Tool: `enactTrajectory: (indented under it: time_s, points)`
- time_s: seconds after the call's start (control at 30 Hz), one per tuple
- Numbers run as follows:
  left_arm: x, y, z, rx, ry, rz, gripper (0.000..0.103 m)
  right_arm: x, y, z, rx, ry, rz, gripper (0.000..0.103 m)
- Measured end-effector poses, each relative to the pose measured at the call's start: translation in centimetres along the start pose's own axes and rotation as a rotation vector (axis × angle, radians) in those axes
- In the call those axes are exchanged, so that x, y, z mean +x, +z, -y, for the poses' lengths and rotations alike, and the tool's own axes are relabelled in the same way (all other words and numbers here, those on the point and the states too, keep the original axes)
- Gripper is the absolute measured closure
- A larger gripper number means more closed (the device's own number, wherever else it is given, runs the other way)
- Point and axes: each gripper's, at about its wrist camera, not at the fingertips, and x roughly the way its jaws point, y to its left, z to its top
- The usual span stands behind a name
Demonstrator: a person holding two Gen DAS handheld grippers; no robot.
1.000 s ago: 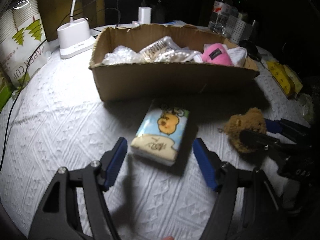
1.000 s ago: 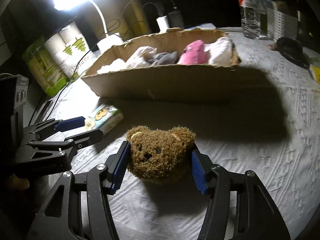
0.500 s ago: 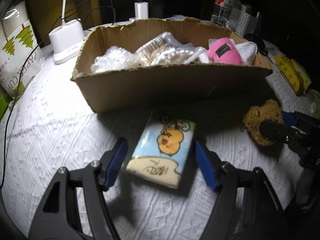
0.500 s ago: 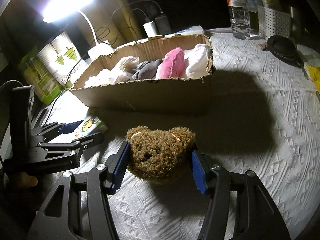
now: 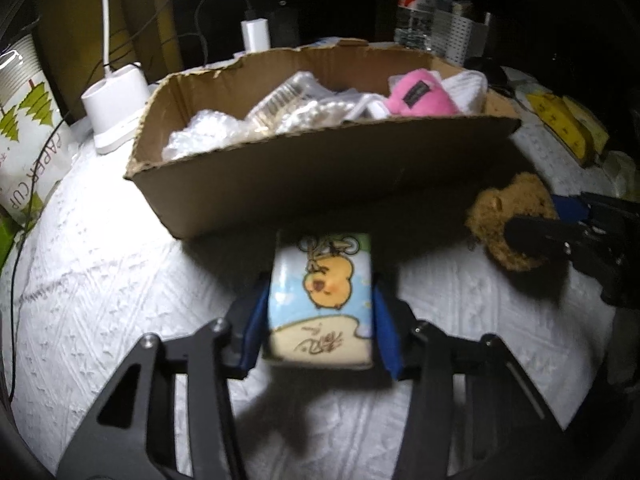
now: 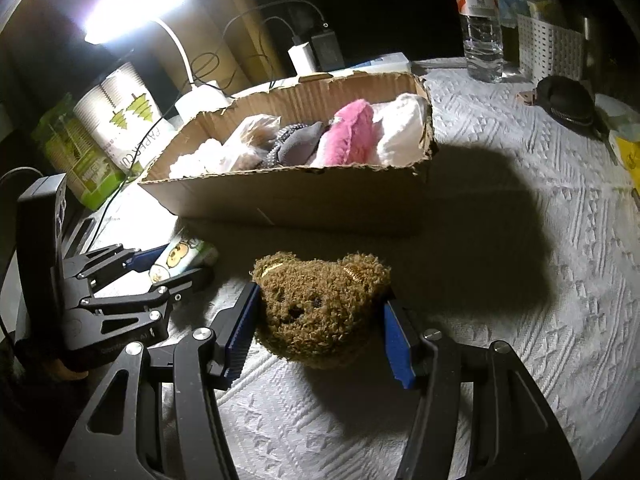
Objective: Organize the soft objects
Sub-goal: 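Grasp the brown bear sponge with the right tool while the left tool grasps the tissue pack, then lift the tissue pack and bear sponge over the box with both tools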
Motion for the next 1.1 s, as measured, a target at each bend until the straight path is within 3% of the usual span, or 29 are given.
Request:
enactTrajectory:
  time_s: [0.5,1.1]
  points:
    - [-4.4,0.3,0.1,-0.016,-0.075,0.074,0.055,-2.4,1.2,-1.9,-0.033,-0.017,0.043,0.043]
    - [-7.2,4.9,-0.1,-0.018,-0.103,0.164,0.055,-4.8,4.9,-1.2,-0.046,-0.024,0.114,0.043]
